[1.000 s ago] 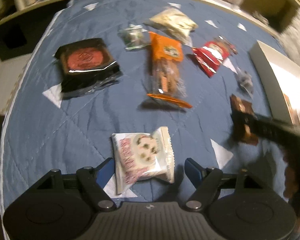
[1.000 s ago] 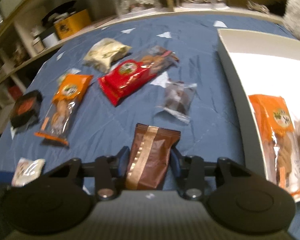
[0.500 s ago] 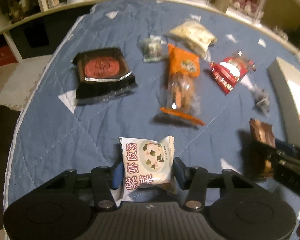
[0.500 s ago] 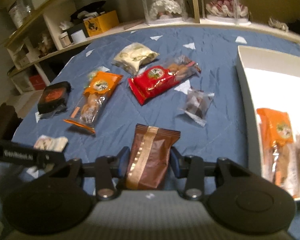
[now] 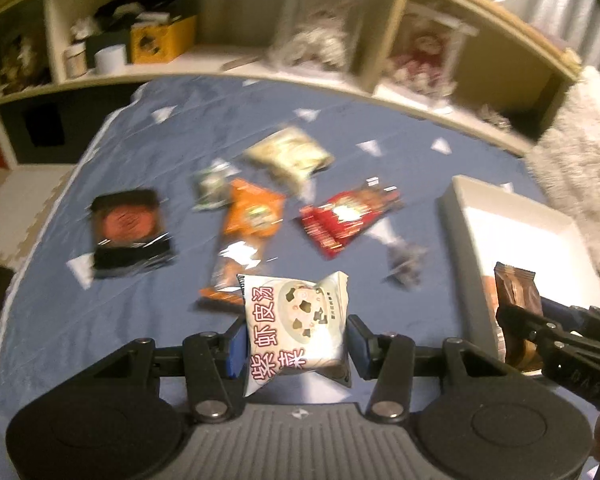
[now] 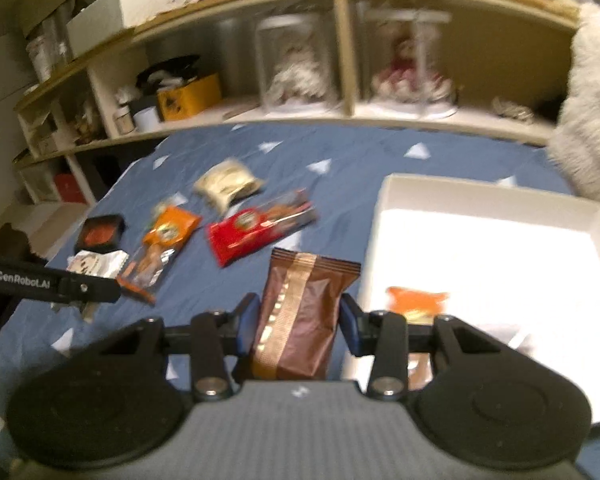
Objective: Organize snacks
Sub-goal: 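Carry the brown pack with the right tool while the left tool carries the white pack to the tray, then lower both packs into the white tray beside the others and open both tools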
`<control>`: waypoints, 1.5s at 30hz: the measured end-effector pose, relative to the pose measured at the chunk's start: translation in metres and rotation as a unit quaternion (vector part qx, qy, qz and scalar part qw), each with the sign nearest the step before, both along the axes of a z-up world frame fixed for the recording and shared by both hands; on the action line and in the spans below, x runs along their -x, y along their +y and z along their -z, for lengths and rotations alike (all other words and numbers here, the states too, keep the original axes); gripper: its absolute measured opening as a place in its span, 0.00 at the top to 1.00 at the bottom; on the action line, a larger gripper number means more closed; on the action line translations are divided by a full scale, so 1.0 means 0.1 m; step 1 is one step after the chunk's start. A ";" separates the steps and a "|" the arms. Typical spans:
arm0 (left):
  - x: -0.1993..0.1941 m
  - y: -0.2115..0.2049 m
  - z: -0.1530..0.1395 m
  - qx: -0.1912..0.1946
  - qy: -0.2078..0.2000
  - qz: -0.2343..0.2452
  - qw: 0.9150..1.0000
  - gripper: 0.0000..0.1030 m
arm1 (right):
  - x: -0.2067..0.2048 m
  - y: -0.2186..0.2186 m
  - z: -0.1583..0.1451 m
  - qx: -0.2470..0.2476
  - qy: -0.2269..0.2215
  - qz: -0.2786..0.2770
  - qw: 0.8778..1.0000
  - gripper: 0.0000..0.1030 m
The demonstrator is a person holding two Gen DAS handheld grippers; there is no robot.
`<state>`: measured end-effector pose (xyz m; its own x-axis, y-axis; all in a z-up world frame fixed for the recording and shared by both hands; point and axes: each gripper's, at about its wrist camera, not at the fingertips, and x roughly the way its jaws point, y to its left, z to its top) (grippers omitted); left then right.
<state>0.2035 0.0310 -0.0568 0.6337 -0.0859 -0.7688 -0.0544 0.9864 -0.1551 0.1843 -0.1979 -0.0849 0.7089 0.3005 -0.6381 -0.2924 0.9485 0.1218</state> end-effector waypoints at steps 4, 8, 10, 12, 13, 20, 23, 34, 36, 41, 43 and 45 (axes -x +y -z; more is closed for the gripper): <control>-0.04 -0.37 -0.14 0.009 -0.016 0.025 1.000 0.50 | 0.05 -0.37 -0.11 0.008 -0.012 0.020 1.000 0.53; -0.12 -0.78 -0.23 0.024 -0.029 0.049 0.998 0.50 | 0.09 -0.76 -0.16 0.019 -0.018 0.043 0.999 0.53; -0.15 -0.99 -0.25 0.033 -0.032 0.062 0.997 0.50 | 0.10 -0.99 -0.17 0.021 -0.020 0.056 0.998 0.53; -0.18 -1.24 -0.24 0.044 -0.032 0.078 0.995 0.50 | 0.11 -1.19 -0.18 0.021 -0.020 0.068 0.997 0.53; -0.20 -1.32 -0.23 0.049 -0.031 0.083 0.995 0.50 | 0.13 -1.28 -0.19 0.023 -0.020 0.073 0.997 0.53; -0.33 -2.08 -0.13 0.082 -0.017 0.125 0.989 0.50 | 0.21 -1.90 -0.12 0.033 -0.014 0.104 0.994 0.53; -0.36 -2.32 -0.05 0.093 -0.009 0.140 0.986 0.50 | 0.22 -2.10 -0.05 0.038 -0.008 0.113 0.993 0.53; -0.56 -2.93 0.39 0.159 0.045 0.147 0.975 0.49 | 0.15 -2.56 0.28 0.038 0.021 0.132 0.990 0.53; -0.63 -2.96 0.49 0.190 0.060 0.137 0.970 0.49 | 0.11 -2.58 0.31 0.037 0.022 0.130 0.991 0.53; -0.74 -3.00 0.78 0.254 0.097 0.113 0.956 0.49 | -0.01 -2.60 0.38 0.041 0.030 0.118 0.992 0.53; -0.78 -3.02 0.85 0.251 0.106 0.107 0.956 0.49 | -0.06 -2.61 0.40 0.044 0.032 0.111 0.992 0.53; -0.81 -3.03 0.89 0.229 0.107 0.102 0.962 0.49 | -0.12 -2.62 0.43 0.045 0.035 0.106 0.993 0.53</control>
<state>0.2841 -0.2722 -0.1463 0.3994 -0.5531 -0.7311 0.0545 0.8104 -0.5833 0.1961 -0.4601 -0.1275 0.7033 0.0879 -0.7054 -0.0783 0.9959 0.0461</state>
